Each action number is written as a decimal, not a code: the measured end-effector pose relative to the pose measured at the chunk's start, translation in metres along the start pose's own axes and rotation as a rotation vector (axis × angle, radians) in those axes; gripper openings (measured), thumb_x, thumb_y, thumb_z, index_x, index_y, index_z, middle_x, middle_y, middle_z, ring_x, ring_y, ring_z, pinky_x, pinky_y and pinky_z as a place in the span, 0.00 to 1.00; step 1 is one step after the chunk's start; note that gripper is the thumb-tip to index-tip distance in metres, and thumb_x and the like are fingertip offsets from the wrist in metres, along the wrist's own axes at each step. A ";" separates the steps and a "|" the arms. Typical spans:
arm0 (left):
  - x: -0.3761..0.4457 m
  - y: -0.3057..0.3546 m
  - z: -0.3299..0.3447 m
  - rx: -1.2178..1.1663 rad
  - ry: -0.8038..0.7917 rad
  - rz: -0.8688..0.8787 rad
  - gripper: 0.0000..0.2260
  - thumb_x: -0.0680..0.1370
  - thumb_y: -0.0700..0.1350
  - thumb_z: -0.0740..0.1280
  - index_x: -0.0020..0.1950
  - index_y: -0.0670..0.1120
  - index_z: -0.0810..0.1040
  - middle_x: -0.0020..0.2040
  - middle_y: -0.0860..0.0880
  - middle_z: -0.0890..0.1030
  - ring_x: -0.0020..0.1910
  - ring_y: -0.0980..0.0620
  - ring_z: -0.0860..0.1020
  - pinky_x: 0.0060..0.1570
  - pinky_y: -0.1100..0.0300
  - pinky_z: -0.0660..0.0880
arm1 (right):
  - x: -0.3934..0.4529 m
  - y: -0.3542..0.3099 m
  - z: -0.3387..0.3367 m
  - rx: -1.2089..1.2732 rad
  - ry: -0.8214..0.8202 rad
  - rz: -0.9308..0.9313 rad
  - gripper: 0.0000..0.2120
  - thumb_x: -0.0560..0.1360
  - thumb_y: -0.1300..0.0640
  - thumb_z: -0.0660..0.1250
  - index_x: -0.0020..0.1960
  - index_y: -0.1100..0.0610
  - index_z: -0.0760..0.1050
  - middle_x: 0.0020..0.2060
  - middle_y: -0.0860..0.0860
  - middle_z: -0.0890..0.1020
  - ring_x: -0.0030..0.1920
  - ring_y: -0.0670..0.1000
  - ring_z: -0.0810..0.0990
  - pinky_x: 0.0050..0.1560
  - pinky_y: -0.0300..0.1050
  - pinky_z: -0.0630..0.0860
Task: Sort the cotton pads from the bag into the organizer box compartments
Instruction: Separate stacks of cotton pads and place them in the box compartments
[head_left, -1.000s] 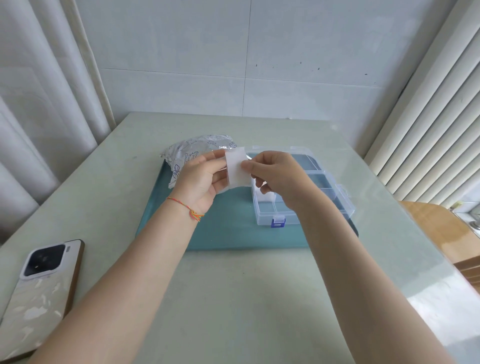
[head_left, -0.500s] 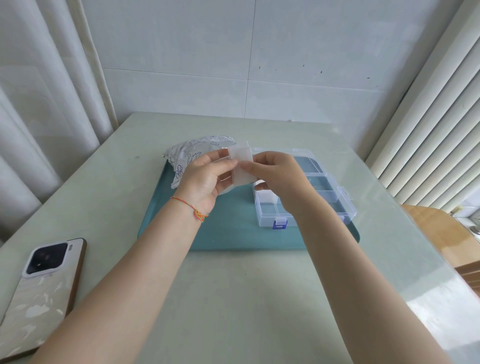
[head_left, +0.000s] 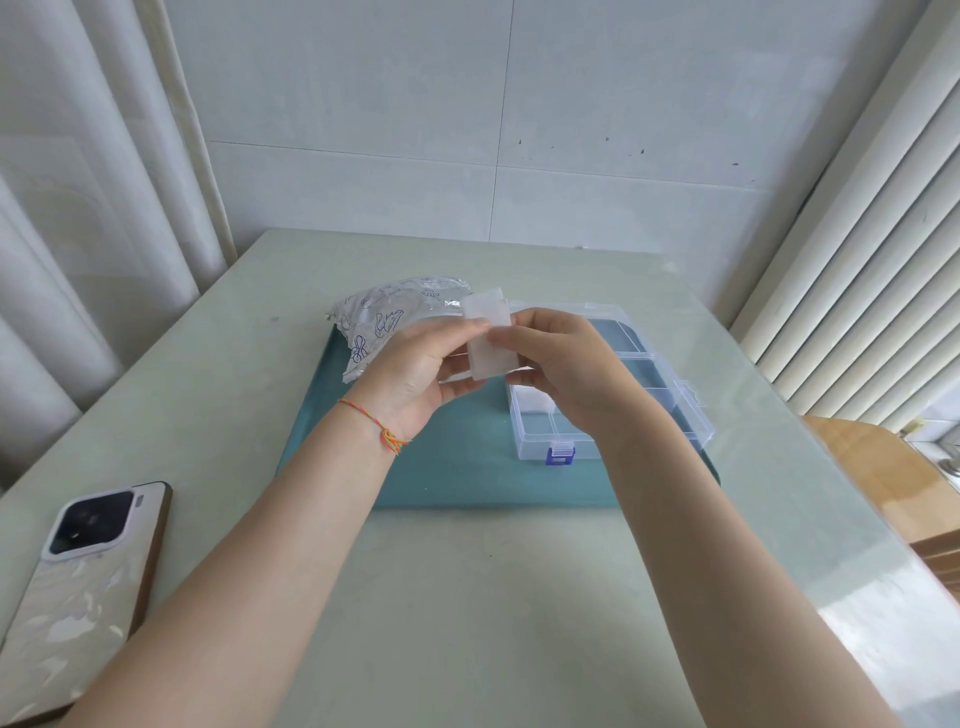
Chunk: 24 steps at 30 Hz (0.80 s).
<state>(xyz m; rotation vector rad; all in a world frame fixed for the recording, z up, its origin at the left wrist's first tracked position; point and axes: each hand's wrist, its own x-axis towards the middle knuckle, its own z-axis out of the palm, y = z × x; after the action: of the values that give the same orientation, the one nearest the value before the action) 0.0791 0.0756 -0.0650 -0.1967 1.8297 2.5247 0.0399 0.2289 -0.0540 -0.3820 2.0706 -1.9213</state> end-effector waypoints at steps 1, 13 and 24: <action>0.001 -0.001 0.000 0.014 0.015 0.004 0.01 0.78 0.42 0.68 0.48 0.45 0.79 0.44 0.46 0.82 0.41 0.51 0.82 0.43 0.58 0.79 | 0.000 -0.001 0.000 -0.053 0.012 -0.009 0.06 0.75 0.57 0.71 0.45 0.58 0.76 0.41 0.54 0.81 0.40 0.51 0.79 0.43 0.44 0.76; 0.001 -0.004 -0.001 0.172 0.098 -0.069 0.03 0.75 0.39 0.70 0.48 0.43 0.82 0.30 0.51 0.77 0.31 0.53 0.76 0.30 0.60 0.75 | -0.013 -0.003 0.001 -0.956 -0.122 -0.339 0.51 0.64 0.46 0.80 0.78 0.44 0.52 0.68 0.47 0.65 0.69 0.50 0.64 0.66 0.47 0.66; -0.003 -0.006 0.008 0.063 -0.036 -0.073 0.05 0.78 0.36 0.64 0.52 0.40 0.78 0.34 0.49 0.83 0.32 0.53 0.82 0.27 0.61 0.75 | -0.011 0.003 0.010 -1.077 -0.001 -0.411 0.36 0.66 0.41 0.77 0.68 0.51 0.67 0.59 0.48 0.73 0.60 0.51 0.70 0.59 0.50 0.66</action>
<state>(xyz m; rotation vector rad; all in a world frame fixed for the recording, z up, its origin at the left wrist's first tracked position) 0.0822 0.0857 -0.0683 -0.2109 1.8510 2.4025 0.0535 0.2243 -0.0577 -1.0735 3.0247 -0.7313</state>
